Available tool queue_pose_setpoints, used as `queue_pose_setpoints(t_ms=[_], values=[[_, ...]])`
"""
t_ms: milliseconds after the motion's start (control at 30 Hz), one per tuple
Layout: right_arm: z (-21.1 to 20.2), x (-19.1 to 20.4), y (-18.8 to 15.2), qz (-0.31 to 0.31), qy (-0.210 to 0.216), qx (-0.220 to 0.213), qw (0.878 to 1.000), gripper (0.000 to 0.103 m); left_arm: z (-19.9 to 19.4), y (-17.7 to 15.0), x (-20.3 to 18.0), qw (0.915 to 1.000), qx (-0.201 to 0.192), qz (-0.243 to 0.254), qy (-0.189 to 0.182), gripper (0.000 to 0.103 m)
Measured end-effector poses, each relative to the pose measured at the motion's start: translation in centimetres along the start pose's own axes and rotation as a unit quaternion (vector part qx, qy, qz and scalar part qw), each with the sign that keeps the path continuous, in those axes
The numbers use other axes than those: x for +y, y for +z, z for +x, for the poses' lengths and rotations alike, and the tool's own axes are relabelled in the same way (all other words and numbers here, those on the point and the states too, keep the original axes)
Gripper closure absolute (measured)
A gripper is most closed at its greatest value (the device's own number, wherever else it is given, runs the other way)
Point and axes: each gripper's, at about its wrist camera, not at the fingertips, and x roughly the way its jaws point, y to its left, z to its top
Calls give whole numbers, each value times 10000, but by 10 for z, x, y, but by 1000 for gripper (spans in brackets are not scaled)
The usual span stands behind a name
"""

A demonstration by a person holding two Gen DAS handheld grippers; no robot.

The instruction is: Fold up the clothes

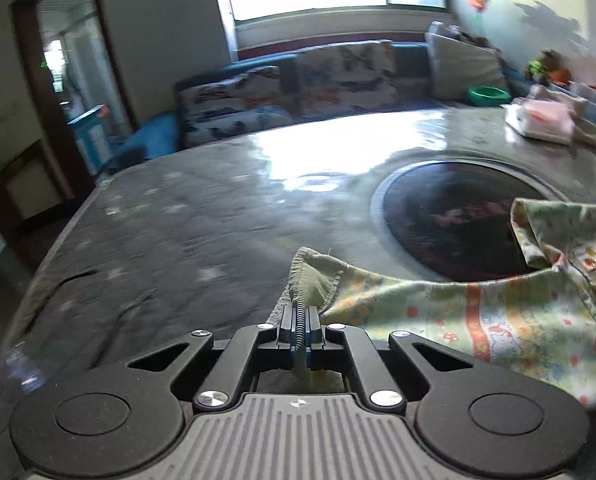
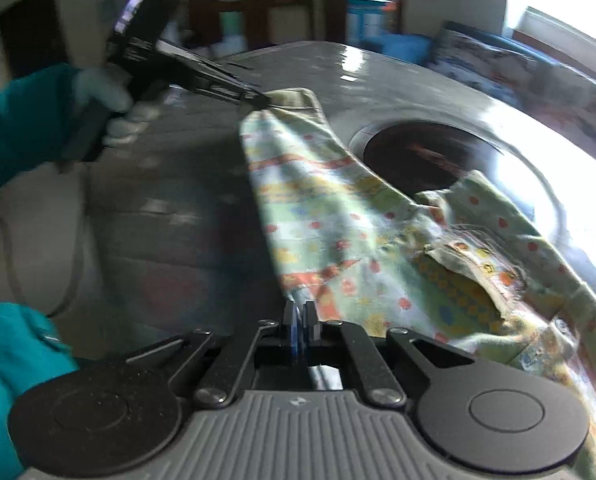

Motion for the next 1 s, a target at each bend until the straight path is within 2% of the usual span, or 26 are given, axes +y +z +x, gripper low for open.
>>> queue_pose_setpoints(t_ms=[100,233,333,367,433,467,500,533,600,667,767,867,1000], values=[[5,17,6,-188,472,-31,9987,102,-10,-12,23,9994,82,-186,277,98],[1,22,10,-181,558,-167,9981,98,-14,-30,46,9974,329,-323,560,98],[-16,0,9,203,345,-357,9986,91,-12,-37,55,9960,524,-384,609,97],[-24,-11,6,352,177,-430,9983,90,-12,-39,56,9957,552,-409,618,94],[-37,-33,1,655,-171,-563,9961,70,-13,-37,55,9955,533,-376,687,88],[-44,-51,-2,935,-382,-630,9929,66,-14,-34,54,9953,490,-369,751,75],[-50,-65,-6,1118,-587,-682,9896,66,-14,-30,53,9950,440,-365,818,68],[-55,-78,-10,1256,-782,-726,9863,66,-16,-26,52,9952,369,-364,824,67],[-64,-103,-21,1550,-1198,-784,9775,66,-20,-15,49,9969,220,-426,627,62],[-72,-132,-29,1895,-1585,-857,9652,66,-21,-2,39,9984,113,-468,280,57],[-75,-162,-41,2269,-1901,-961,9504,63,-15,16,12,9993,-11,-317,-206,55],[-73,-189,-52,2640,-1944,-955,9399,62,-3,35,-18,9971,-57,-170,-746,49],[-65,-207,-61,2845,-1951,-893,9343,62,19,55,-56,9932,-35,102,-1159,47]])
